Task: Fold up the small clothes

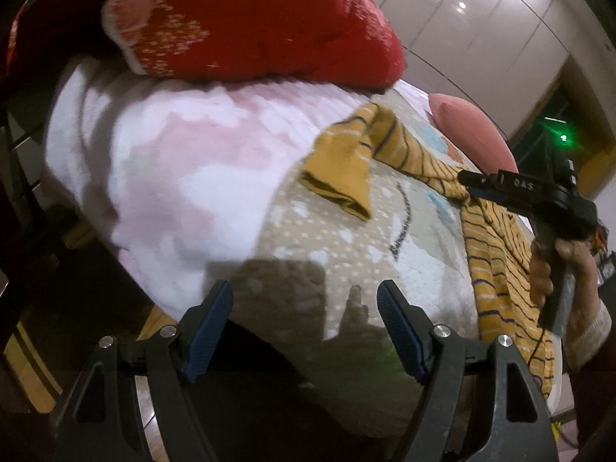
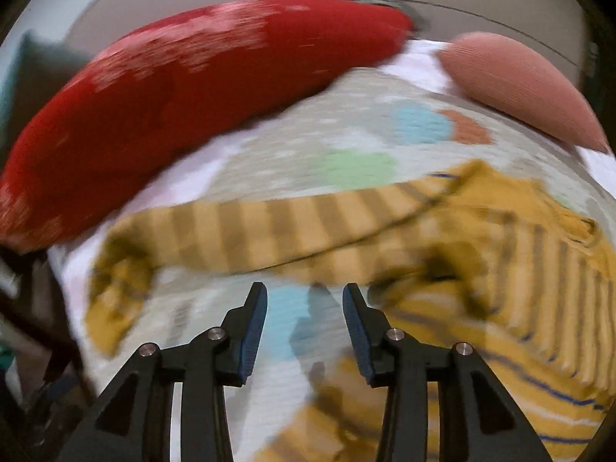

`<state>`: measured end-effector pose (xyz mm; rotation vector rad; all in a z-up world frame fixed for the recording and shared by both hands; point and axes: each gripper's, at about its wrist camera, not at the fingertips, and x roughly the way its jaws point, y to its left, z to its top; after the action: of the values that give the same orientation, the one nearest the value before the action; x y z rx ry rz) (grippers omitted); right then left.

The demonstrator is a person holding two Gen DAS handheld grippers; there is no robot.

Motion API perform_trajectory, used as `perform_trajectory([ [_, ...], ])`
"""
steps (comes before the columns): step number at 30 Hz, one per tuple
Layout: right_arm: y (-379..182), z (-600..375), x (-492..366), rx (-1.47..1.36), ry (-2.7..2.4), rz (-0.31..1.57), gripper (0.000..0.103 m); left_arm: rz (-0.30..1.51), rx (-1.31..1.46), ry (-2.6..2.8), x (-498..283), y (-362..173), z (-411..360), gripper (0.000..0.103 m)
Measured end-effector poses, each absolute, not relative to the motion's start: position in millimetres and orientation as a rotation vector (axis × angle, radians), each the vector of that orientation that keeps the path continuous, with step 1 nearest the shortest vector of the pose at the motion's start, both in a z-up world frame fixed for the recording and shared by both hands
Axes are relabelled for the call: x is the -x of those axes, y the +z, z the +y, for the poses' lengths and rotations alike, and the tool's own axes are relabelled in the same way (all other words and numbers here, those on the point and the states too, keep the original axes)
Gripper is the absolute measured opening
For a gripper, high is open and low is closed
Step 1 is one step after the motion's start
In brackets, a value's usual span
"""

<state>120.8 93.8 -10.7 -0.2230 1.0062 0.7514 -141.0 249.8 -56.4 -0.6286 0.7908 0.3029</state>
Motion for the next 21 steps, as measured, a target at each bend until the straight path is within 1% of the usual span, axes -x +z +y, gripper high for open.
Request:
perform_trajectory([
  [4,-20,131,-82,0.211,0.882,1.058,0.046,0.786,0.646,0.314,152,-58,254,0.077],
  [6,-26,152,-63,0.218,0.938,1.075,0.052,0.784,0.653,0.316,157,-59,257,0.077],
  [7,-29,161,-57,0.231,0.947,1.078,0.058,0.784,0.658,0.316,159,-60,258,0.077],
  [8,-33,169,-52,0.241,0.945,1.078,0.060,0.784,0.664,0.317,161,-61,259,0.077],
  [12,-58,197,-53,0.225,0.893,1.136,0.062,0.780,0.700,0.316,167,-64,266,0.077],
  [13,-65,203,-55,0.208,0.890,1.153,0.059,0.778,0.706,0.316,168,-65,267,0.077],
  [14,-67,204,-55,0.196,0.890,1.156,0.039,0.777,0.711,0.315,169,-65,268,0.077],
  [16,-68,209,-60,0.166,0.910,1.190,0.004,0.776,0.711,0.314,171,-64,268,0.077],
  [18,-53,207,-64,0.166,0.911,1.176,0.004,0.769,0.707,0.319,174,-61,269,0.077],
  [21,-5,196,-65,0.262,0.896,1.057,0.004,0.757,0.713,0.329,176,-57,272,0.077],
])
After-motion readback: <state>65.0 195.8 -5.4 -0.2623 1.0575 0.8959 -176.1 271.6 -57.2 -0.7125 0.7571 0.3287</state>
